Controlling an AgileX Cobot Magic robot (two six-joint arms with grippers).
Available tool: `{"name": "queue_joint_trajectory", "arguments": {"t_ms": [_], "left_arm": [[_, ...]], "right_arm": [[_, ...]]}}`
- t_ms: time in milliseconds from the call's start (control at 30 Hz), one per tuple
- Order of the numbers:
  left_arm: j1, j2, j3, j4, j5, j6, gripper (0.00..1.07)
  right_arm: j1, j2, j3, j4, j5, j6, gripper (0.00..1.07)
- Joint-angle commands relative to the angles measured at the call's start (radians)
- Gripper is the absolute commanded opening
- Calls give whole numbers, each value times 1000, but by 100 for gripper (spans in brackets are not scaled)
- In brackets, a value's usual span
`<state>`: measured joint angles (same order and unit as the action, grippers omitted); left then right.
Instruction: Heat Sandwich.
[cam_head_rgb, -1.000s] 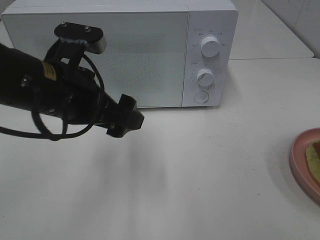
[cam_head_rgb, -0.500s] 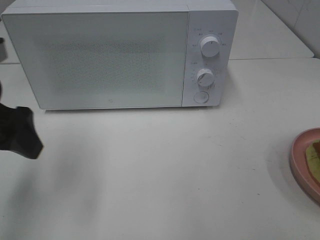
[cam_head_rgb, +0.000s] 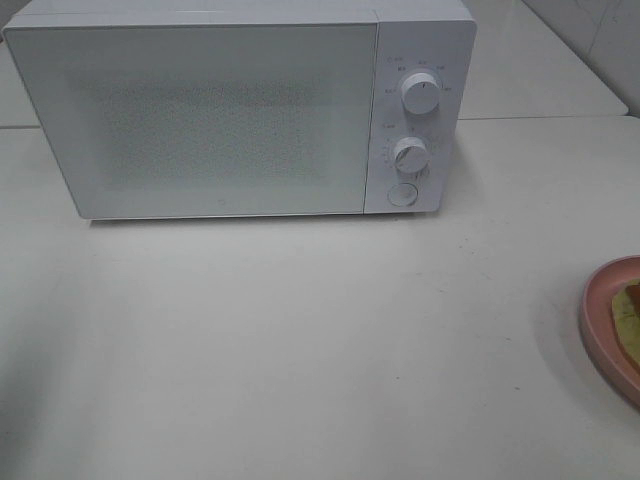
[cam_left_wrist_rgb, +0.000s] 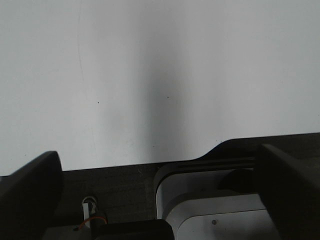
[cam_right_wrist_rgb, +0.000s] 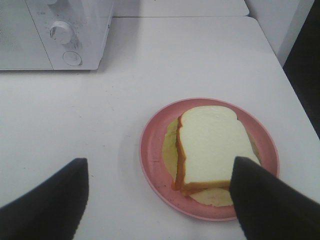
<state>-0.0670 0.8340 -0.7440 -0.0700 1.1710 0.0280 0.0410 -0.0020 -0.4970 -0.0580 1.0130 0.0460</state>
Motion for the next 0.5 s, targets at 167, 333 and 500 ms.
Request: {"name": "queue_joint_trajectory", "arguments": {"t_ms": [167,333,500], "left_arm": [[5,-329,145,7,-37,-2,97],[5,-532,227,-12,-106,-2,97],[5,-716,229,-15,-102,1,97]], "right_arm": [[-5,-30,2,-1,-15,-8,76],[-5,-30,2,-1,-15,-8,76],[-5,-30,2,-1,-15,-8,76]]}}
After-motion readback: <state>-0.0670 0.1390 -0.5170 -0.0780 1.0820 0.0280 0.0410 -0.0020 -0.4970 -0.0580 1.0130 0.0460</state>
